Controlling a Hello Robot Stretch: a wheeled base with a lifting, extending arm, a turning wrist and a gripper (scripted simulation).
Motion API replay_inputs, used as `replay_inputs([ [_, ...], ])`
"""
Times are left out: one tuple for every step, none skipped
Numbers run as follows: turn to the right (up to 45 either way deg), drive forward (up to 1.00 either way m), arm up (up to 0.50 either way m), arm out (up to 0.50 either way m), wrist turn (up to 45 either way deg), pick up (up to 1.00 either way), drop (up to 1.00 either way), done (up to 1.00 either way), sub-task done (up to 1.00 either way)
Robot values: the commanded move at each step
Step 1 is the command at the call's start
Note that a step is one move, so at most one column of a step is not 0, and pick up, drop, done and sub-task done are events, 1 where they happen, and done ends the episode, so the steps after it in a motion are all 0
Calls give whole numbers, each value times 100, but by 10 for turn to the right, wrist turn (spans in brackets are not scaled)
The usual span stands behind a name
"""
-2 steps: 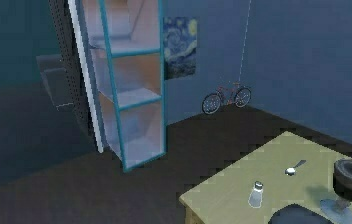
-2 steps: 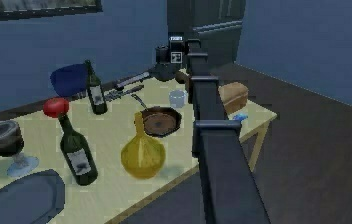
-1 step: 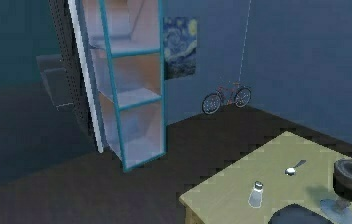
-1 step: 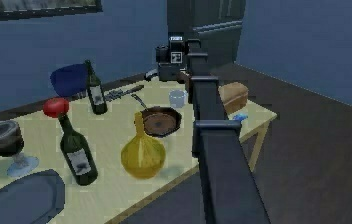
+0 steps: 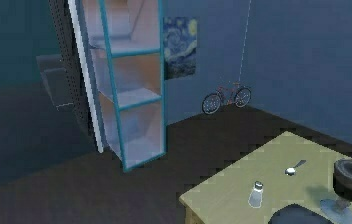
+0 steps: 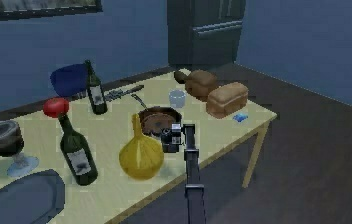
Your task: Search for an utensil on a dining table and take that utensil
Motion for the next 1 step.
replay_inputs([
  [0, 0, 0, 0, 0, 100, 0, 0, 0],
])
